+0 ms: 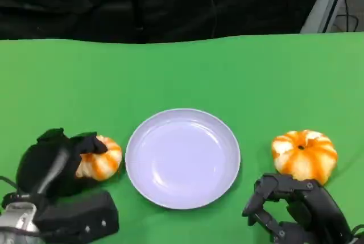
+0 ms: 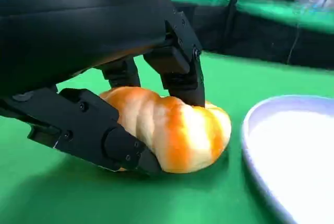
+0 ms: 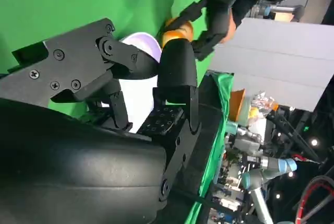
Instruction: Grasp the bread from the table and place it into the plate.
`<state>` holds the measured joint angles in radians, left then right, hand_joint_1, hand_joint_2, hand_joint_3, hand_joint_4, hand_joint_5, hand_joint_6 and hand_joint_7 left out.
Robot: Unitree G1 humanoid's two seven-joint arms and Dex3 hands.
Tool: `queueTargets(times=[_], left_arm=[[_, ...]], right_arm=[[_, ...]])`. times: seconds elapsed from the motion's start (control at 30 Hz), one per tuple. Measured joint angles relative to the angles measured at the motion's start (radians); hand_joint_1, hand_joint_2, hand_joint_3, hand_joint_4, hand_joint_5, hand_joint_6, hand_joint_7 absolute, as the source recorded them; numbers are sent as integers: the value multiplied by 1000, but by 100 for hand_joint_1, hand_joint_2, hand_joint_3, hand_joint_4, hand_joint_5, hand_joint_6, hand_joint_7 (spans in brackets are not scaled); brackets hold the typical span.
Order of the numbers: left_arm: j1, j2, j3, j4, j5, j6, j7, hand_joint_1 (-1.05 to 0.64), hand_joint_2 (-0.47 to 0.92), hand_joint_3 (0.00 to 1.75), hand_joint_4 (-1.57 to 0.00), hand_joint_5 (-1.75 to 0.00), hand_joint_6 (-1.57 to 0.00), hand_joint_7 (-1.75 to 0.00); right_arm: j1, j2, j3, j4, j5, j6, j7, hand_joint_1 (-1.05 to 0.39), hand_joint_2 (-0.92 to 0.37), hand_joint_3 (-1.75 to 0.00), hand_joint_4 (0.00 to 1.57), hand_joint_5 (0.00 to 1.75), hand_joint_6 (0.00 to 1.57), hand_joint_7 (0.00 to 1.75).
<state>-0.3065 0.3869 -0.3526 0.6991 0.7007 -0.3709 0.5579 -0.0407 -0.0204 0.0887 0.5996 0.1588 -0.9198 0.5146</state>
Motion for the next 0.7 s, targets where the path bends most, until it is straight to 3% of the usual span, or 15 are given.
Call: queueTargets(times=[0.63,0.7], left_arm=[[22,9,18,-76,6,39,14,-6,92,2,-54,-158,-83,-91],[26,10,19,-83,7,42,13,-5,92,2,-60,-148,-92,-72]], right_arm=[[-4,0,0,1,1,0,4,-11,-68,-75,75,151,86,109],[-5,0,0,1,0,0,4,-11,-68,-75,75,150,86,108]])
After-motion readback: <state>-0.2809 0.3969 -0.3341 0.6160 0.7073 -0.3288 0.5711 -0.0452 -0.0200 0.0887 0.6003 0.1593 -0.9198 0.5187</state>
